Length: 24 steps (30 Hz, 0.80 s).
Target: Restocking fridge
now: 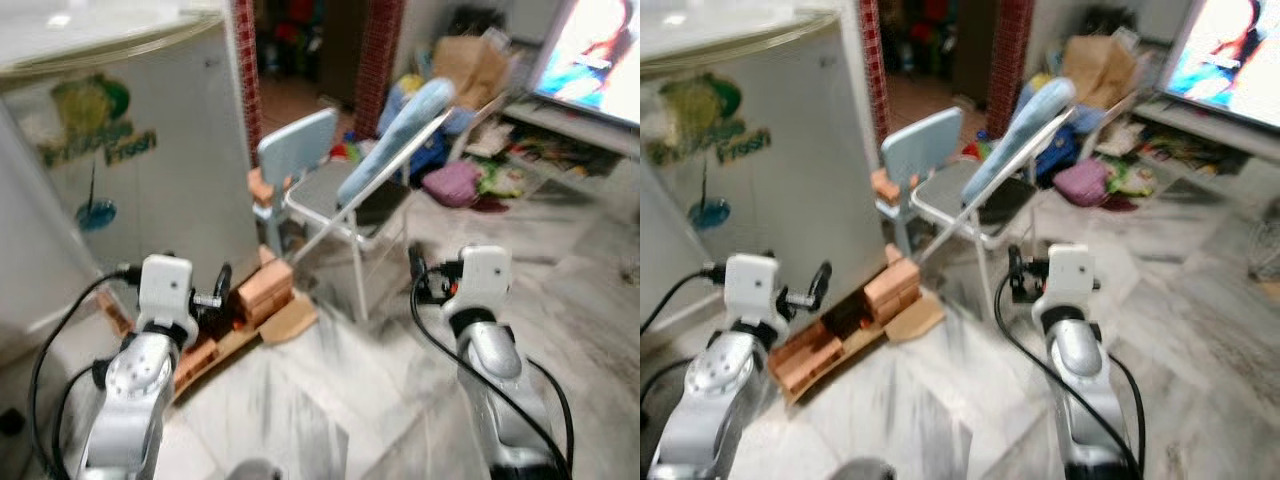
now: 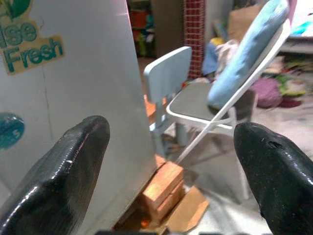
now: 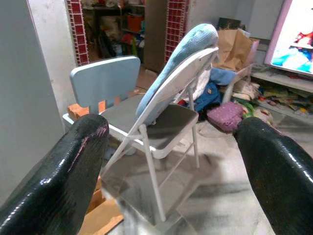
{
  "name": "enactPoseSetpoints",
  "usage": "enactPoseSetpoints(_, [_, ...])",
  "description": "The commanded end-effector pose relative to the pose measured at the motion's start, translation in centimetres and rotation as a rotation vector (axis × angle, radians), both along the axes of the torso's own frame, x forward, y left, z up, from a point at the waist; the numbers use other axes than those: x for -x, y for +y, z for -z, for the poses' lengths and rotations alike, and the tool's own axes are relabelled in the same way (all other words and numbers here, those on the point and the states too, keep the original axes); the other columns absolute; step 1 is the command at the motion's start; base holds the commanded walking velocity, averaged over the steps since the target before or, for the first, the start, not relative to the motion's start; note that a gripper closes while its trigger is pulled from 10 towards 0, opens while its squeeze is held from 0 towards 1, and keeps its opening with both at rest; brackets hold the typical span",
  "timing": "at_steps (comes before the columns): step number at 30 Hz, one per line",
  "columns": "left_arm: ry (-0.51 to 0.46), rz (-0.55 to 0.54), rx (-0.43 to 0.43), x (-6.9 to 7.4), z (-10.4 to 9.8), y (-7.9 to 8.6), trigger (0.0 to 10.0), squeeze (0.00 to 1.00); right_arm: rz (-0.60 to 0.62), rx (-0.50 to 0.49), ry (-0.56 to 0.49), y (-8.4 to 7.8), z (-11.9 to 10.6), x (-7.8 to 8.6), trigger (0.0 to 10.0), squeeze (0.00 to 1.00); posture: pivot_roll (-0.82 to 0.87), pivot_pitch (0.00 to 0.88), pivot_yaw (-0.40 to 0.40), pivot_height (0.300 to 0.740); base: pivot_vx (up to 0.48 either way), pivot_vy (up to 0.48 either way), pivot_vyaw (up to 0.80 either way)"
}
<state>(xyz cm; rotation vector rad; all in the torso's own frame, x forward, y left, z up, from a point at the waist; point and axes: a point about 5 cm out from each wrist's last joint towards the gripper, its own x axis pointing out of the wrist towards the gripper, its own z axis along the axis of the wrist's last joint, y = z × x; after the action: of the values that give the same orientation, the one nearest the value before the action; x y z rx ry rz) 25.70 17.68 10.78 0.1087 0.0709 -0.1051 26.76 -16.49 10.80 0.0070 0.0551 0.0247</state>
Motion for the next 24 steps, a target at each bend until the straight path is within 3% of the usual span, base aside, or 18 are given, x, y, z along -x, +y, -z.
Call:
enactPoseSetpoints(1, [0.03, -0.028, 0.001, 0.4, 0.5, 0.8, 10.0, 0.0, -0.022, -0.013, -0.032, 0.7, -0.8, -0.2, 10.0, 0.0, 0.08, 0.017, -0.014, 0.74, 0.0, 0.48, 0.0])
enactPoseSetpoints(9, [0.017, -0.022, 0.023, 0.6, 0.8, 0.1, 10.0, 0.0, -0.031, -0.012, -0.067, 0.8, -1.6, -1.0, 10.0, 0.0, 0.07, 0.02, -0.016, 0.74, 0.0, 0.48, 0.0])
enactPoseSetpoints(17, [0.029, -0.038, 0.034, 0.2, 0.9, 1.0, 10.0, 0.0, -0.043, -0.026, -0.079, 1.2, -1.9, -1.4, 10.0, 0.0, 0.07, 0.026, -0.014, 0.74, 0.0, 0.48, 0.0])
enactPoseSetpoints(24, [0.033, -0.038, 0.04, -0.3, 0.9, 1.3, 10.0, 0.0, -0.044, -0.03, -0.098, 1.3, -2.4, -1.7, 10.0, 0.0, 0.06, 0.034, -0.006, 0.74, 0.0, 0.48, -0.46])
